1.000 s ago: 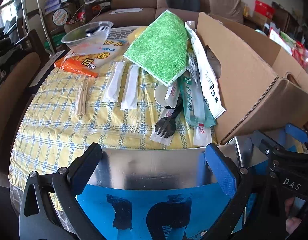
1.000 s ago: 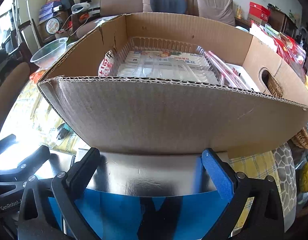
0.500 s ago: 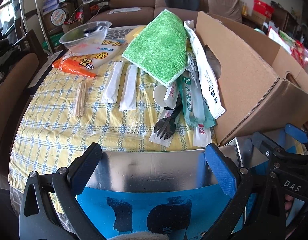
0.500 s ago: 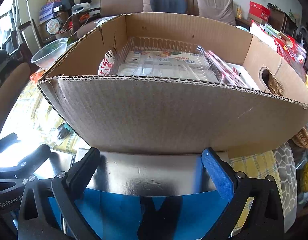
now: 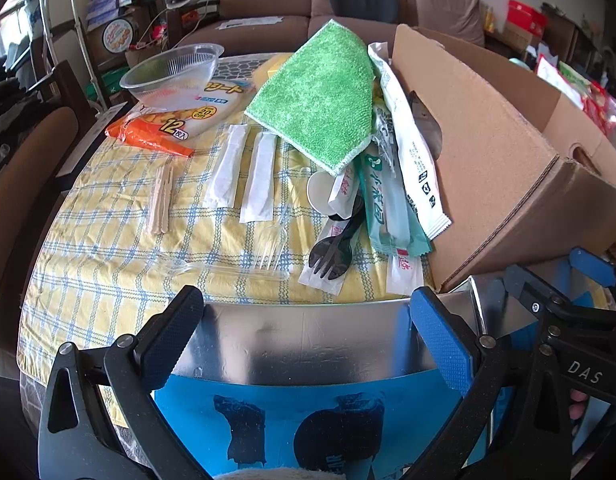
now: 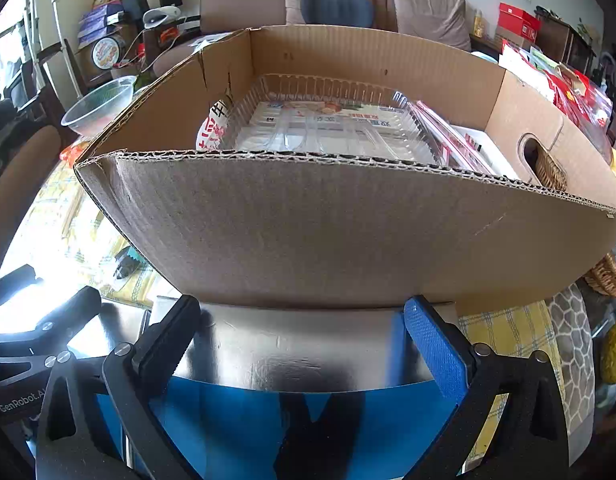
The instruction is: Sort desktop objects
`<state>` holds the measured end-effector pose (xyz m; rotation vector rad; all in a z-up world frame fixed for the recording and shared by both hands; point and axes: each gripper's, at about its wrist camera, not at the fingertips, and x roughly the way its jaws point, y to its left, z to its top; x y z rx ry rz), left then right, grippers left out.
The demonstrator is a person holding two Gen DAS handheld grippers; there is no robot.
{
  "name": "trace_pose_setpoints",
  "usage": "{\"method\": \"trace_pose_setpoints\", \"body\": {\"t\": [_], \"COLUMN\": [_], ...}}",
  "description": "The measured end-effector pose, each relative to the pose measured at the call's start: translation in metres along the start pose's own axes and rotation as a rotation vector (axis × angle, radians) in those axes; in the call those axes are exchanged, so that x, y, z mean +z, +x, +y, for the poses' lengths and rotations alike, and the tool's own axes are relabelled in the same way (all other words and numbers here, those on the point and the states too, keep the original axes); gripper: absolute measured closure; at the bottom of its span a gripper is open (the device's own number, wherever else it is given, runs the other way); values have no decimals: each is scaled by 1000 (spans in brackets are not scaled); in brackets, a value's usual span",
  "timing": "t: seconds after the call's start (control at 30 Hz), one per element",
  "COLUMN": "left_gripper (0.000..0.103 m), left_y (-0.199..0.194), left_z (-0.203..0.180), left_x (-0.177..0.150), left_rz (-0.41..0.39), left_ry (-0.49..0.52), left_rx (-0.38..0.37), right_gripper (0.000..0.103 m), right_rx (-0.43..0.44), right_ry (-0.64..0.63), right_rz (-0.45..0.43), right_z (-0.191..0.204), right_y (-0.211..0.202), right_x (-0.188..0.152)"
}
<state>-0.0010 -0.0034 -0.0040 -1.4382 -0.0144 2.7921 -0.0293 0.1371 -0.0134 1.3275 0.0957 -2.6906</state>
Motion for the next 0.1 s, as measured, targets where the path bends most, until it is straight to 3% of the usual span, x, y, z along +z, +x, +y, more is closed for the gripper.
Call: {"method": "trace_pose_setpoints", "body": {"t": [0.1], "left_gripper": [0], "left_y": [0], "left_z": [0], "left_x": [0], "left_rz": [1], "left_ry": [0], "left_rx": [0], "right_gripper": [0], "right_rx": [0], "right_ry": [0], "right_rz": [0], "right_z": [0], "right_y": [0], "right_x": [0]}}
